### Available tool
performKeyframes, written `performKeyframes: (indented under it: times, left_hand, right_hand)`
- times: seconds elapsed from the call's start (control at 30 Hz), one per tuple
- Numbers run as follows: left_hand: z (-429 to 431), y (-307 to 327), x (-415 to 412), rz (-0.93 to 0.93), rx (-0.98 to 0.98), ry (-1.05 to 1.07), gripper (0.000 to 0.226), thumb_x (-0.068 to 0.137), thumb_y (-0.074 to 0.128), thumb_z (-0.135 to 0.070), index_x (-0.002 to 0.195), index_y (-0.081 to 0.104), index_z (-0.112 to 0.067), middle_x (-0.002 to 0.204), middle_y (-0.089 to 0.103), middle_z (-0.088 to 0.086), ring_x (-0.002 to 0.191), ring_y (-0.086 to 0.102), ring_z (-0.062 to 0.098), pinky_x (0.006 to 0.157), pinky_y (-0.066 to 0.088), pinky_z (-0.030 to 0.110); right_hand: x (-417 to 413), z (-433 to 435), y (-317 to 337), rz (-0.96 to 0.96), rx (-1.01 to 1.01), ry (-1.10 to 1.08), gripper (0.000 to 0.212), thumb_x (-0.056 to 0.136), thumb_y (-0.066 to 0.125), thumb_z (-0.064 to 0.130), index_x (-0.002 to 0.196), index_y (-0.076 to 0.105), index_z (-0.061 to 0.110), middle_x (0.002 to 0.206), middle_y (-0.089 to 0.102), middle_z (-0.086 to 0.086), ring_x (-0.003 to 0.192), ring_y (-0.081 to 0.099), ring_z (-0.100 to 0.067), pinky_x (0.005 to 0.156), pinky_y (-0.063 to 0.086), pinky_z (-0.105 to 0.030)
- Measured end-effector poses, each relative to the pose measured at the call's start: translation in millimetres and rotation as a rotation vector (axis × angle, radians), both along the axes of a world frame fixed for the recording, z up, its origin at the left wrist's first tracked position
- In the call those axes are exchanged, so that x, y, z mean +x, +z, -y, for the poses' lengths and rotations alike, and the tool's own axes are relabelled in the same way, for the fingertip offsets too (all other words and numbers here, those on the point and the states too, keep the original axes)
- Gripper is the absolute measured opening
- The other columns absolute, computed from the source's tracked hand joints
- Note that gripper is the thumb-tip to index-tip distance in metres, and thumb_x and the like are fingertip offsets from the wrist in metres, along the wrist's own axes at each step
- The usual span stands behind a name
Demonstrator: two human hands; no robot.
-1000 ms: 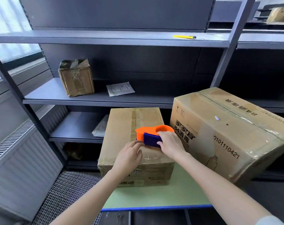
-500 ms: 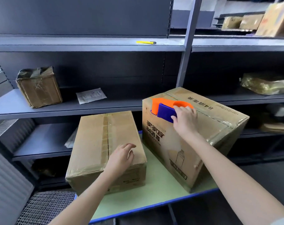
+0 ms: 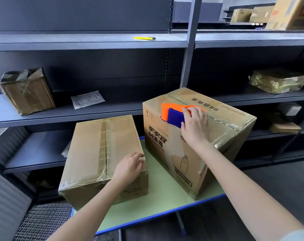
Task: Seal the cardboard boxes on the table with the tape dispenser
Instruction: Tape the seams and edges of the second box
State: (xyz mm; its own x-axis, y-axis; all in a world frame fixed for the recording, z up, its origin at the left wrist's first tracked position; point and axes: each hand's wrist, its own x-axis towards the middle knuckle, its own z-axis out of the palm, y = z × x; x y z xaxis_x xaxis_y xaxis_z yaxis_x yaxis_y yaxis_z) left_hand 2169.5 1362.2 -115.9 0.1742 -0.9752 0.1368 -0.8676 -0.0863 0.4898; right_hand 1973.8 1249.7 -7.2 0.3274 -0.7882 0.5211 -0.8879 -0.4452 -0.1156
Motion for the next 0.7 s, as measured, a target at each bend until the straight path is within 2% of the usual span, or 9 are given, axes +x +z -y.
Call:
performKeyframes:
  times: [0.07,0.17,0.33,0.4,0.47,0.53,0.63,0.7]
  left_hand:
    - [-1,0,3,-0.004,0.001,0.010,0.031,0.097,0.040,-0.021,0.123,0.057,-0.019,0.124,0.058,-0.002,0.110,0.055,0.016,0.086,0.046,0.031]
    - [-5,4,10,-0.009,-0.014,0.030,0.032,0.097,0.040,-0.019,0.124,0.057,-0.018,0.126,0.058,-0.002,0.112,0.054,0.016,0.088,0.046,0.030]
    - [-24,5,36,0.008,-0.025,0.127,0.033,0.097,0.040,-0.019,0.126,0.055,-0.018,0.127,0.057,-0.004,0.114,0.053,0.015,0.087,0.045,0.029]
    - [-35,4,47,0.002,-0.027,0.176,0.033,0.097,0.040,-0.018,0.126,0.055,-0.017,0.127,0.057,-0.003,0.115,0.052,0.016,0.088,0.045,0.030]
    - [-48,1,58,-0.018,-0.028,0.211,0.033,0.095,0.042,-0.015,0.125,0.056,-0.015,0.125,0.058,0.000,0.113,0.053,0.020,0.087,0.045,0.031]
    - [-63,-1,72,-0.035,-0.025,0.258,0.032,0.094,0.044,-0.013,0.124,0.057,-0.012,0.124,0.059,0.003,0.111,0.055,0.024,0.085,0.045,0.032]
    - [-90,-3,95,-0.012,-0.017,0.337,0.030,0.091,0.050,-0.015,0.119,0.060,-0.009,0.125,0.059,0.004,0.110,0.056,0.027,0.089,0.041,0.032]
    - [-107,-6,108,0.037,-0.030,0.384,0.034,0.084,0.056,-0.029,0.111,0.065,-0.010,0.125,0.060,0.008,0.111,0.057,0.030,0.094,0.043,0.034]
  right_hand:
    - [8,-2,-2,0.007,-0.102,0.028,0.046,0.071,0.075,0.001,0.115,0.061,0.001,0.112,0.061,-0.020,0.111,0.053,-0.040,0.093,0.043,-0.051]
    - [30,-11,-1,0.016,-0.158,0.135,0.040,0.066,0.076,-0.002,0.105,0.066,0.001,0.104,0.064,-0.018,0.104,0.058,-0.038,0.089,0.047,-0.049]
    - [87,-35,-23,-0.002,-0.046,0.400,0.040,0.066,0.076,-0.001,0.105,0.068,0.004,0.099,0.065,-0.013,0.097,0.061,-0.031,0.083,0.052,-0.041]
    - [108,-48,-36,-0.027,0.071,0.494,0.039,0.075,0.069,0.003,0.114,0.064,0.004,0.106,0.062,-0.012,0.104,0.057,-0.031,0.088,0.049,-0.040]
    - [127,-61,-48,-0.126,0.211,0.578,0.041,0.090,0.053,0.011,0.131,0.051,0.006,0.124,0.054,-0.011,0.120,0.045,-0.027,0.101,0.037,-0.037]
    - [145,-74,-62,-0.212,0.299,0.658,0.043,0.096,0.045,0.019,0.138,0.042,0.011,0.135,0.046,-0.007,0.127,0.036,-0.022,0.105,0.031,-0.033]
    - [171,-93,-80,-0.308,0.416,0.741,0.050,0.096,0.047,0.028,0.141,0.035,0.013,0.141,0.040,-0.006,0.132,0.031,-0.021,0.109,0.028,-0.035]
    - [187,-102,-91,-0.384,0.462,0.778,0.059,0.093,0.051,0.037,0.144,0.030,0.015,0.146,0.034,-0.006,0.137,0.024,-0.022,0.112,0.021,-0.036]
